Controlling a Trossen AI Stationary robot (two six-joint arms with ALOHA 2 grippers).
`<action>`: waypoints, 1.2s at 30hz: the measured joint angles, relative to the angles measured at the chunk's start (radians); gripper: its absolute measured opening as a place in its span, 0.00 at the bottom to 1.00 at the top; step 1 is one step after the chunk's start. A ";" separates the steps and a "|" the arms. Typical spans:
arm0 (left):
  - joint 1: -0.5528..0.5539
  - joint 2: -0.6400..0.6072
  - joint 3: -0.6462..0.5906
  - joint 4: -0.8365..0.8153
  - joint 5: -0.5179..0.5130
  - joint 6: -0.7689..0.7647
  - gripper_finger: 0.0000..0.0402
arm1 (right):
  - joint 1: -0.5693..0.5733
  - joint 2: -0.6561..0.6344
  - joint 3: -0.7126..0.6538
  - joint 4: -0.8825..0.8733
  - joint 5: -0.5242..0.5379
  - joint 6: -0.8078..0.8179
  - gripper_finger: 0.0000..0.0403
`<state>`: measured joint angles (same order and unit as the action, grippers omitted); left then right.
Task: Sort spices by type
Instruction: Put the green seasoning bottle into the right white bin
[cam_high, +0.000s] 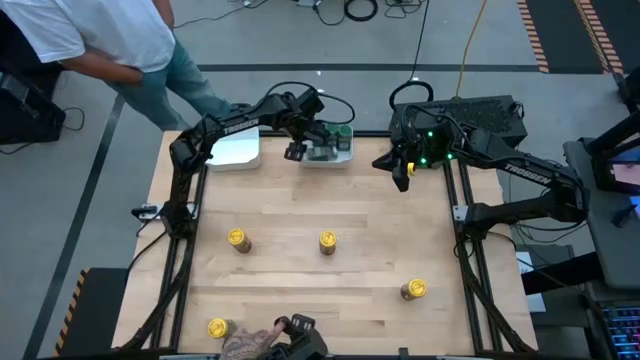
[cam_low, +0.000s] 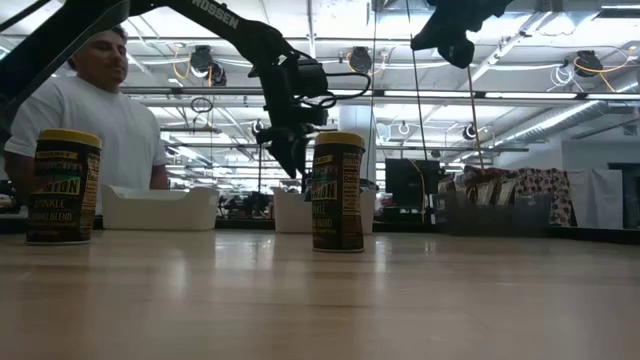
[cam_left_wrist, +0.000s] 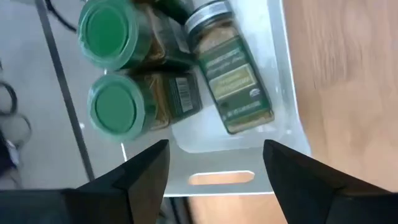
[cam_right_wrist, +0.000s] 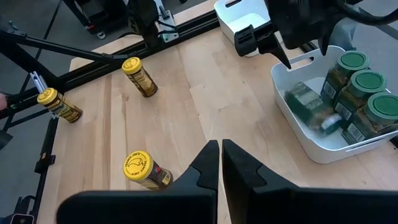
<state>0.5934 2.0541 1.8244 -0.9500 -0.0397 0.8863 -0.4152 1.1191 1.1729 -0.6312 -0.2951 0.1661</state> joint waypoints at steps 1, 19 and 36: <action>0.000 -0.004 0.000 -0.004 0.006 -0.037 0.65 | 0.000 0.000 0.000 0.000 0.000 0.000 0.00; -0.046 -0.009 -0.001 0.101 0.117 -0.464 0.65 | 0.000 0.000 0.000 -0.001 0.000 -0.007 0.00; -0.039 0.132 -0.001 0.141 0.061 -0.541 0.65 | 0.017 0.000 0.000 -0.010 0.001 0.002 0.00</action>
<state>0.5549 2.1862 1.8236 -0.8091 0.0213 0.3454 -0.3985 1.1191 1.1732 -0.6416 -0.2944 0.1677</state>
